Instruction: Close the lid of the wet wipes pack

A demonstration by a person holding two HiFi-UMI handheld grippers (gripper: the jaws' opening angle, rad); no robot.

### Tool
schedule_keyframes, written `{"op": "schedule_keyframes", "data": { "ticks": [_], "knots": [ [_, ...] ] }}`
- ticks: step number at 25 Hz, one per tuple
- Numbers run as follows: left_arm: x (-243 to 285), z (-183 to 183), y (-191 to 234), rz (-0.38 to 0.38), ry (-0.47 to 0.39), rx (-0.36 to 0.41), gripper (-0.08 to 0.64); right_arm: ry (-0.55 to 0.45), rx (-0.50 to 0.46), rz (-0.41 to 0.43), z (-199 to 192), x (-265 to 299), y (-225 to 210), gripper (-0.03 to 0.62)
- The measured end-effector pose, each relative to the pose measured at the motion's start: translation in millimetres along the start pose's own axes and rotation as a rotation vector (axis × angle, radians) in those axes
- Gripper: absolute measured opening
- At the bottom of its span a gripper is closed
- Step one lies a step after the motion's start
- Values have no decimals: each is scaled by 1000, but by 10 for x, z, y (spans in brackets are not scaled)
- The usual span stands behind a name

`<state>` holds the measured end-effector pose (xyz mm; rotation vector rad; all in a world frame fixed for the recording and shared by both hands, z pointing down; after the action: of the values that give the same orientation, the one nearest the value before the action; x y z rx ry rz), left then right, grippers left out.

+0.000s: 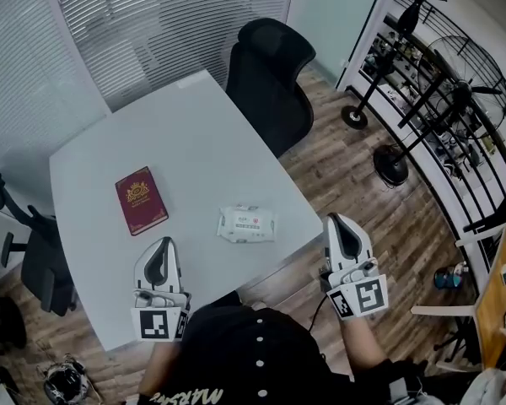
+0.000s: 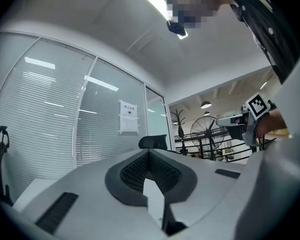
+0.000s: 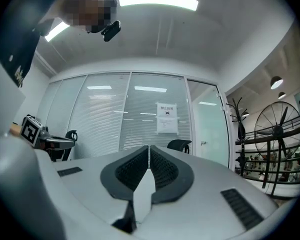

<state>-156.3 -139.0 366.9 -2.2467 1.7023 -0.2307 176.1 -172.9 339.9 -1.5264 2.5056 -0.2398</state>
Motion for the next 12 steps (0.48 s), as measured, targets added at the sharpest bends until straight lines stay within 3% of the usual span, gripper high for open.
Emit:
{"op": "schedule_keyframes", "data": {
  "ticks": [12],
  "knots": [
    [-54,2,150,43,13,14,8,3,15,-26,-46,-114,-28,37]
  ]
}}
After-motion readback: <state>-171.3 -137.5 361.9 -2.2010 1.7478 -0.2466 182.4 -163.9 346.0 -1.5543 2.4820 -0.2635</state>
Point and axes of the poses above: the fingertips, and each gripper's own axes: x forward along the fingers, y to its left, z out of its top, the point moved 4 cm from there along -x, backward along the fingers, and after that the axes turned 15 degrees about x, right-handed, at the moved point
